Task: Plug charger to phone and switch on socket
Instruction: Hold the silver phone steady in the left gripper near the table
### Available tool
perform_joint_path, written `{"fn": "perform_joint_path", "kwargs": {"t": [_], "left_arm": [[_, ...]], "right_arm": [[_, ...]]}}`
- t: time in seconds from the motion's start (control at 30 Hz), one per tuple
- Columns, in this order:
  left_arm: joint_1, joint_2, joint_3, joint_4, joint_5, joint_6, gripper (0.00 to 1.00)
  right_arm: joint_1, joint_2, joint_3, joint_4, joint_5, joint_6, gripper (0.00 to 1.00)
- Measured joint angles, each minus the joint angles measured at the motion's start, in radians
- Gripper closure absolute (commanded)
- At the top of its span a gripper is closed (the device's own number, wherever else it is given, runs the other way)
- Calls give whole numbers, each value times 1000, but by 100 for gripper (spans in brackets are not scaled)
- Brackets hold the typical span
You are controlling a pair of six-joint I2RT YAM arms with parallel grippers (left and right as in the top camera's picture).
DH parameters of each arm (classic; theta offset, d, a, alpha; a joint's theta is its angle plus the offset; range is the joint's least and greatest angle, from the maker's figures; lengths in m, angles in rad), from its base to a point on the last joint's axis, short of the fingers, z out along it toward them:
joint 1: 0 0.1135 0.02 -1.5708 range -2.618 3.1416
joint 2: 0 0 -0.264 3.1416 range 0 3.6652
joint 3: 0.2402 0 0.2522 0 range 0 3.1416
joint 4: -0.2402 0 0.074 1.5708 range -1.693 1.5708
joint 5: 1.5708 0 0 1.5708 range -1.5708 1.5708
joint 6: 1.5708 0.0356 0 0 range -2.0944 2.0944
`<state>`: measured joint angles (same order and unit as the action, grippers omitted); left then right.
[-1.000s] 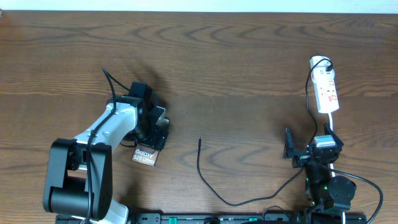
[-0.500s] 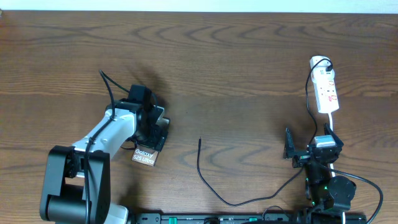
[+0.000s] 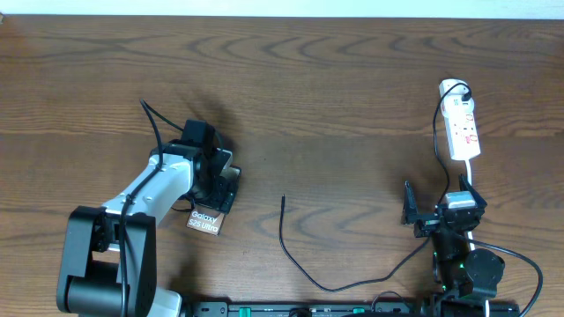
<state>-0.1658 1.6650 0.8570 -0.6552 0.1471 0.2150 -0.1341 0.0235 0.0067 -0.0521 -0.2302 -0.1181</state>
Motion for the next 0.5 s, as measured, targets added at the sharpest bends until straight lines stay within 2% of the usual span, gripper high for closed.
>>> {"fn": "perform_joint_path", "kwargs": {"t": [0.5], "left_arm": [[-1,0,0,-21,-16,-39,11]], "right_arm": [[0,0,0,0,0,0,1]]}}
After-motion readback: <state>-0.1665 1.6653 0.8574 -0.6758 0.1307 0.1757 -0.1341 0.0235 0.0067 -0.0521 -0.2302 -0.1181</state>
